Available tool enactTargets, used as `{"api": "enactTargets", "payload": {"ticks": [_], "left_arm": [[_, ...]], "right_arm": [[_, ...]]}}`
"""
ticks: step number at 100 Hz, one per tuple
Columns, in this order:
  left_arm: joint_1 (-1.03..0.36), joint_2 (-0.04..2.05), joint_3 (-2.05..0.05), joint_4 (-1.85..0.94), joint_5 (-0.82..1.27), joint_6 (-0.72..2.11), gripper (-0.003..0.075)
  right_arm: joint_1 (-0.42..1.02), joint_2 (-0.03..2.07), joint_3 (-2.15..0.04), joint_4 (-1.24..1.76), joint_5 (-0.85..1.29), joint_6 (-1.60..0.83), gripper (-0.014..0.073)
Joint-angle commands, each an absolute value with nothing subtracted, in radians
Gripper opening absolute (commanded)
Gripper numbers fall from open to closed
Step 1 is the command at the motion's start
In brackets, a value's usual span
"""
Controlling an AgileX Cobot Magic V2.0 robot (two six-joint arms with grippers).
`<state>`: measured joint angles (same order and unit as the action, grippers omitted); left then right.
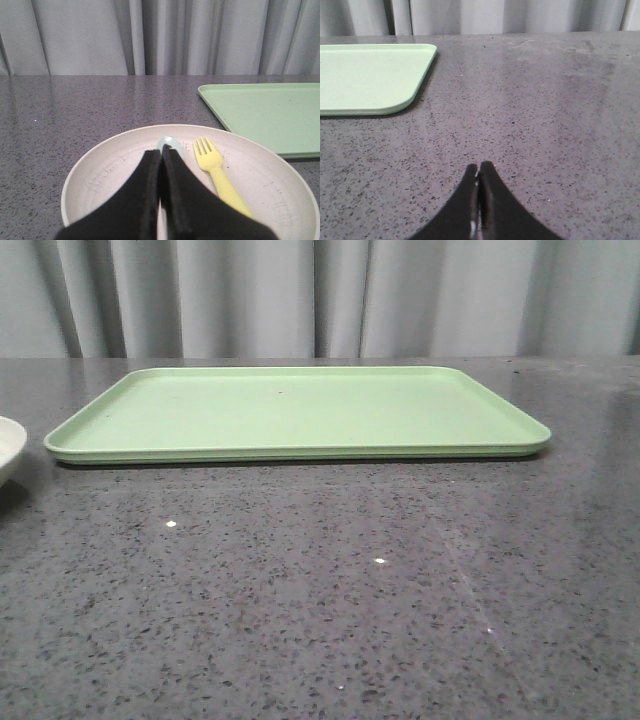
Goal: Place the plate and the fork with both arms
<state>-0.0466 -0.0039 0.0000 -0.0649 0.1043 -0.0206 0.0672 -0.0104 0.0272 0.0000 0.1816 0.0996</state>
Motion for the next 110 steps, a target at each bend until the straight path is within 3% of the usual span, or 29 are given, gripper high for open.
{"api": "enactTargets", "payload": {"ticks": [1,96,110], "left_arm": [[-0.054,-0.036,0.013,-0.067,0.017,-0.034,-0.002],[-0.054,-0.034,-0.007,-0.106,-0.04,-0.034,-0.002],[-0.054,-0.019,-0.084,-0.135,0.04,-0.034,-0.0021]], "right_arm": [[0.061,-0.034,0.022,0.0,0.108,0.092,-0.0101],[0.061,-0.034,0.021,0.0,0.029,0.092,-0.0101],[0.063,-0.032,-0.005,0.056,0.059,0.098,-0.0101]]}}
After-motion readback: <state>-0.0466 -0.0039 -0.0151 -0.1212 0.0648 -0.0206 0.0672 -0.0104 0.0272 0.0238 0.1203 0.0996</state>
